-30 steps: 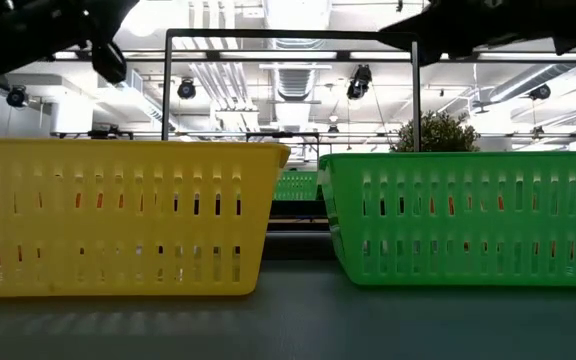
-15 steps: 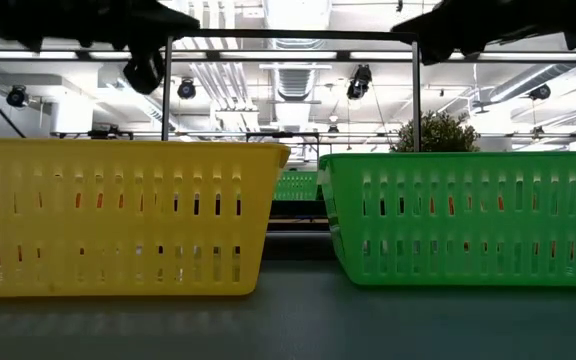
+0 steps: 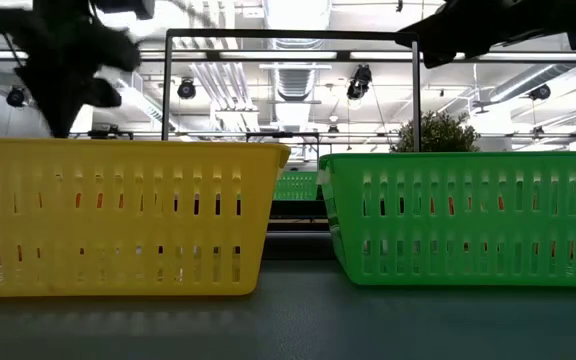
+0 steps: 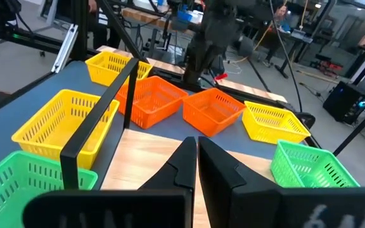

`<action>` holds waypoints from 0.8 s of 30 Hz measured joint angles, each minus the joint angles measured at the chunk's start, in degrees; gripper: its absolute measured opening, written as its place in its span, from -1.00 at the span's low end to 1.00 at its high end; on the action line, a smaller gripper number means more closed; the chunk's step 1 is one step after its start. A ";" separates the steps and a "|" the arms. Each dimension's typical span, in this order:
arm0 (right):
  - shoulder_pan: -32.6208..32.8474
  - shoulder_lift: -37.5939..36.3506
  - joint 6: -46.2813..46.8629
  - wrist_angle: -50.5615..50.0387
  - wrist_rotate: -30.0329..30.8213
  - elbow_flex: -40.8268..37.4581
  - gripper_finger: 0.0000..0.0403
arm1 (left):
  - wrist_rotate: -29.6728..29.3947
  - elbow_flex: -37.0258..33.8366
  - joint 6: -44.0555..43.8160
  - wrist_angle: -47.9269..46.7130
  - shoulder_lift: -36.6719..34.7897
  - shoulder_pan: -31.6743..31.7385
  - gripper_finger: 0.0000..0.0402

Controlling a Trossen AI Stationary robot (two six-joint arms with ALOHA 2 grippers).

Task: Stack baskets on shelf by color
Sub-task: Put the top left orange bin on the shelf

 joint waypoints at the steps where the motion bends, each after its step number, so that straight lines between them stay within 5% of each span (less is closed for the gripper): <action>1: 0.00 -0.04 0.00 -0.28 0.00 0.00 -0.96 | 0.00 -0.04 1.12 -1.15 1.36 0.00 -1.00; 13: 0.00 -0.12 -0.34 -1.75 0.02 0.02 -0.96 | -0.79 -0.31 12.26 -5.57 7.01 0.00 -0.95; 24: 0.00 -0.37 -0.93 -1.86 0.02 0.02 -0.96 | -8.81 -2.10 19.75 -5.47 7.02 0.00 -0.38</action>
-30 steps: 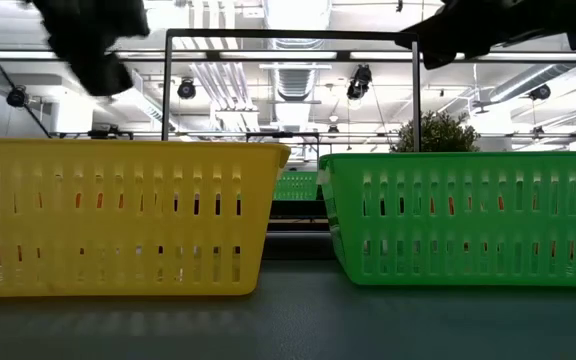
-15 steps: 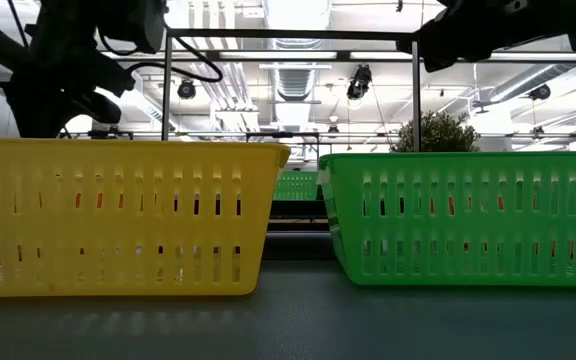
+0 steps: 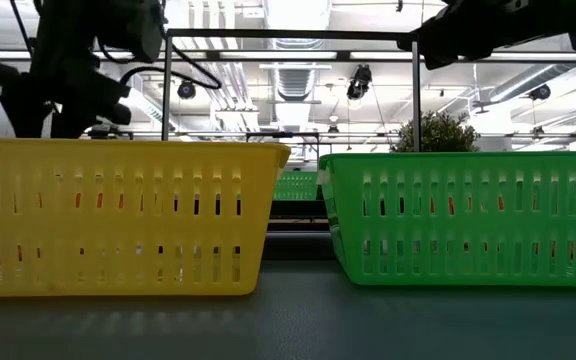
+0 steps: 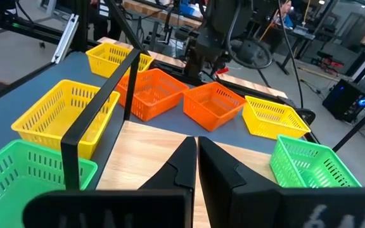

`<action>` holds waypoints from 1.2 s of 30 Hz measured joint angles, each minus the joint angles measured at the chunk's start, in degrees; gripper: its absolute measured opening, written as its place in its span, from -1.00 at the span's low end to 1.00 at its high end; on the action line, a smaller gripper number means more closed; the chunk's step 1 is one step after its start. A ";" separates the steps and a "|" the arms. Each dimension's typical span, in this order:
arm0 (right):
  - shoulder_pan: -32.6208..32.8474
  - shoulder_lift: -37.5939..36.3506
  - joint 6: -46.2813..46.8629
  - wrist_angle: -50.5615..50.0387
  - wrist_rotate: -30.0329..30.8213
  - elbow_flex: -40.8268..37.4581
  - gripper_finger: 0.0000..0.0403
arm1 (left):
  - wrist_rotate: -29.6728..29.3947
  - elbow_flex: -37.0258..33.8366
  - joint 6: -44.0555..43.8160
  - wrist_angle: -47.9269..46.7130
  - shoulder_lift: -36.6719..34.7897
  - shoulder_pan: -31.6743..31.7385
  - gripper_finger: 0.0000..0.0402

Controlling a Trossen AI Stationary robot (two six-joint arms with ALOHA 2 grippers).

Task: Stack baskets on shelf by color
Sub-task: Put the top left orange bin on the shelf

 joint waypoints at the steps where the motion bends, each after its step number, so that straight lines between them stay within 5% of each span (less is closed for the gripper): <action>1: 0.00 0.00 -0.02 -0.10 0.00 0.00 -0.96 | 0.02 -0.58 0.26 0.38 0.00 0.00 -0.35; 28: 0.01 0.00 0.02 -0.98 0.07 0.02 -0.96 | -2.11 -11.30 0.36 13.99 0.17 0.00 -0.30; 36: 0.02 0.00 0.02 -0.98 0.11 0.02 -0.96 | -2.16 -11.41 0.38 13.98 0.17 0.00 -0.65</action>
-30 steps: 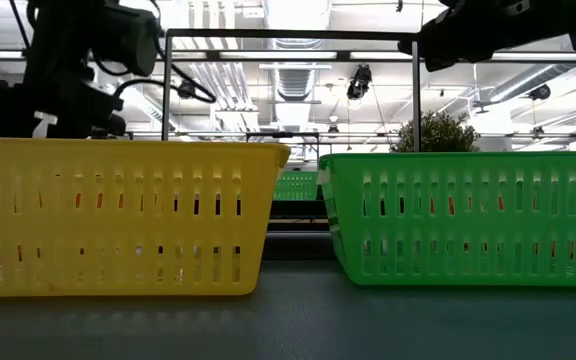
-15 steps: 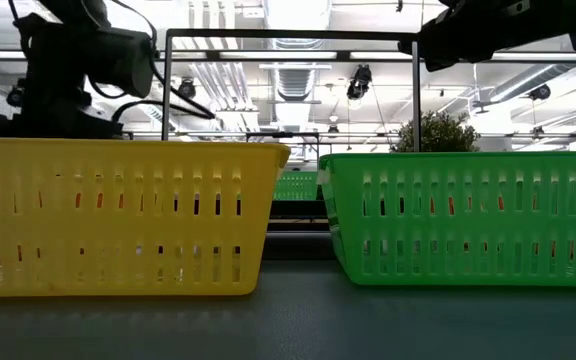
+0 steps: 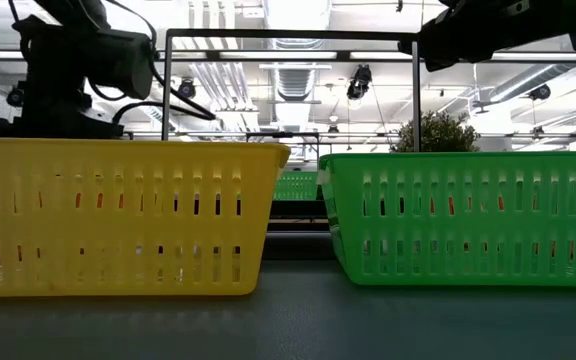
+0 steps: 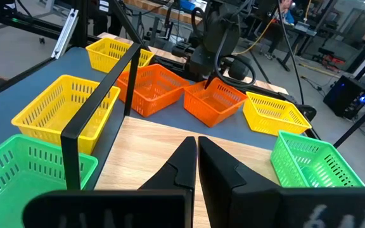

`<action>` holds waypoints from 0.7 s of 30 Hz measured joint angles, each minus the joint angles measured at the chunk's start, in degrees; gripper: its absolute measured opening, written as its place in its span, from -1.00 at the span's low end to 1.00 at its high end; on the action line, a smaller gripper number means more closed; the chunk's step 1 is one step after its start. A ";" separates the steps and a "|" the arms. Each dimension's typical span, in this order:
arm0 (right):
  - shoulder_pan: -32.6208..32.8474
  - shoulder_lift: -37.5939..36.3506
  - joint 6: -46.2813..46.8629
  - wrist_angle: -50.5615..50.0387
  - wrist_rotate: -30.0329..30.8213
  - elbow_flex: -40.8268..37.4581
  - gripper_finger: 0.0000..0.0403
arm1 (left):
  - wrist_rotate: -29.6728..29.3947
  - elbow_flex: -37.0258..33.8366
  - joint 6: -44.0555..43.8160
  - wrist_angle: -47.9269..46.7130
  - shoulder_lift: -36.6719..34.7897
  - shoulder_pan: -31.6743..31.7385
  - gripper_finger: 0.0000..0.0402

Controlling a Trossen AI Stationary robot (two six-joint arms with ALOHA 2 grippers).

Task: Stack baskets on shelf by color
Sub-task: Put the top left orange bin on the shelf

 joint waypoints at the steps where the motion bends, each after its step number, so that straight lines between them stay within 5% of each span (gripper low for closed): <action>1: 0.00 0.00 0.00 0.00 0.00 0.00 -0.96 | 0.00 0.00 0.00 0.00 0.00 0.00 -0.72; 5: 0.00 0.00 0.00 0.00 0.00 0.00 -0.96 | -0.14 0.00 -0.06 -0.11 0.00 0.00 -0.96; 12: 0.00 0.00 0.00 0.00 0.00 0.01 -0.96 | -0.13 1.35 -0.56 -1.78 0.00 -0.07 -0.98; 21: 0.00 0.00 0.44 0.00 0.00 0.02 -0.96 | 0.20 12.41 -7.88 -8.21 -0.07 -2.31 -0.99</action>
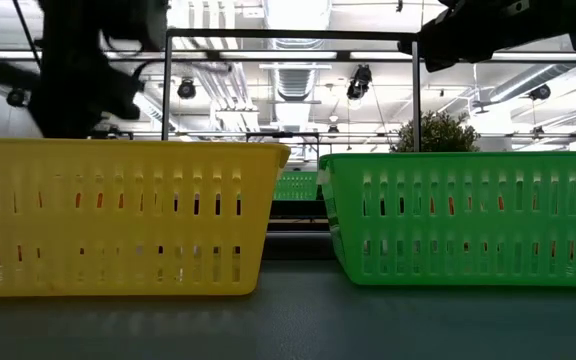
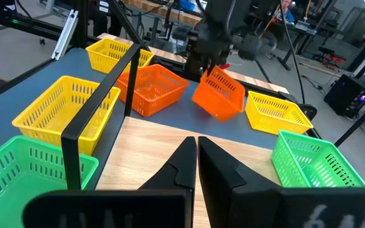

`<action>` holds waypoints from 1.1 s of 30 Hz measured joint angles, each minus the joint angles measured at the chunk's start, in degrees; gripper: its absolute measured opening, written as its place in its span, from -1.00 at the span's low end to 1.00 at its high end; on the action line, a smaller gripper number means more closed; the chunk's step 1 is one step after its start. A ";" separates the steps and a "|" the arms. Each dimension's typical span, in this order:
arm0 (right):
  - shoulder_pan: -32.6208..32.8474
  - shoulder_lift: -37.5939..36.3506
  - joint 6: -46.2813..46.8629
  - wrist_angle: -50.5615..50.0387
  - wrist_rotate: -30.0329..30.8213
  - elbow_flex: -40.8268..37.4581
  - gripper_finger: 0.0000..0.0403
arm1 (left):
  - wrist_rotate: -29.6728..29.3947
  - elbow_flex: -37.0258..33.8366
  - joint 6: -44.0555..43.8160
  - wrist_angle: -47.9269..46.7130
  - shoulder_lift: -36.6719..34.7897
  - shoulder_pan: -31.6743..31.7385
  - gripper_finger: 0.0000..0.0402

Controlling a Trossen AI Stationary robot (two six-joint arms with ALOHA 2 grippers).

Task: Stack baskets on shelf by color
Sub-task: Put the top left orange bin on the shelf

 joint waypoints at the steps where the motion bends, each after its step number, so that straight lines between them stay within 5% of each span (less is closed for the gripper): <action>1: -0.01 0.00 0.02 0.00 0.00 0.00 -0.96 | 0.00 1.45 -1.42 -0.74 0.00 -0.39 -0.99; 11: -0.02 0.00 1.14 -0.73 -0.02 0.00 -0.96 | -4.98 15.46 -19.72 3.95 0.70 -8.41 -1.00; 17: -0.01 0.00 1.11 -1.21 0.04 0.00 -0.96 | -7.46 20.60 -21.32 8.06 6.09 -12.79 -1.00; 33: -0.02 0.00 -0.67 -1.29 0.13 0.00 -0.96 | -9.77 25.18 -19.64 7.81 21.95 -11.51 -1.00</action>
